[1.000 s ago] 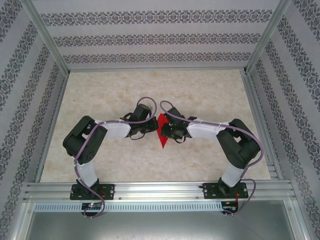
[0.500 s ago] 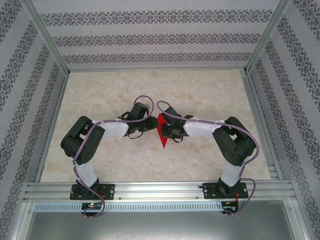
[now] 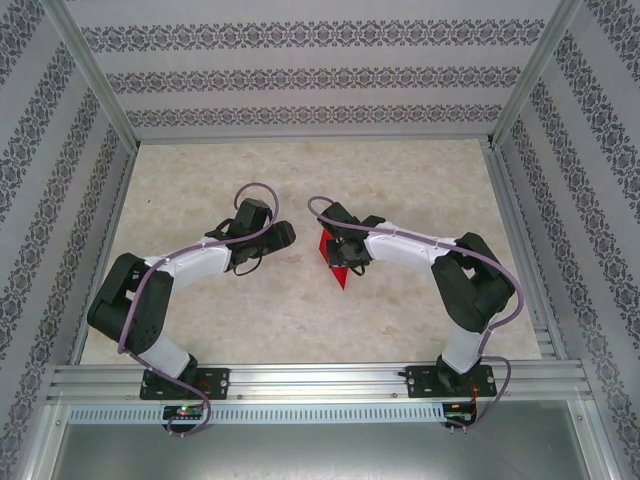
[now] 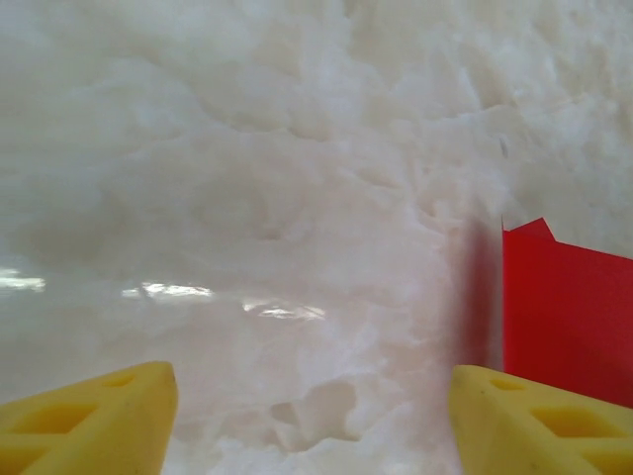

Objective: Fold a paper plane with a square sheet of paper (pick it up from the middle)
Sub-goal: Move the paper plane to the center of the table.

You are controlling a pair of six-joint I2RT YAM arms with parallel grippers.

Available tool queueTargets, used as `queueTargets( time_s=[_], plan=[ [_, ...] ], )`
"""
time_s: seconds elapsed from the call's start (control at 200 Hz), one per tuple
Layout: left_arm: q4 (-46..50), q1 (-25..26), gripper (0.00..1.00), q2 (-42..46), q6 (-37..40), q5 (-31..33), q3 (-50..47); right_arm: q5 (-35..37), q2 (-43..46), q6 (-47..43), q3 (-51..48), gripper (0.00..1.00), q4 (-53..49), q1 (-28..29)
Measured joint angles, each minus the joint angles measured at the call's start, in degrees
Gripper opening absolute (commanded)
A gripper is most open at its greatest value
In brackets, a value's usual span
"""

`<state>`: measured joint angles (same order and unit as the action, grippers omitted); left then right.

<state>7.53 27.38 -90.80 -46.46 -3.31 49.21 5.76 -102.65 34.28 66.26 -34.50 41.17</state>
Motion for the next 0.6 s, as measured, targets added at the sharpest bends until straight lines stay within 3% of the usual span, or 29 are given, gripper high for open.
queueTargets(
  time_s=[0.41, 0.599],
  plan=[
    [5.1, 0.0, 0.93, 1.1, 1.3, 5.8, -0.8, 0.2, -5.1, -1.0, 2.3, 0.23, -1.5, 0.0],
    [6.7, -0.1, 1.0, 1.2, 1.6, 7.1, -0.8, 0.0, -6.0, -1.0, 2.3, 0.17, -1.5, 0.1]
  ],
)
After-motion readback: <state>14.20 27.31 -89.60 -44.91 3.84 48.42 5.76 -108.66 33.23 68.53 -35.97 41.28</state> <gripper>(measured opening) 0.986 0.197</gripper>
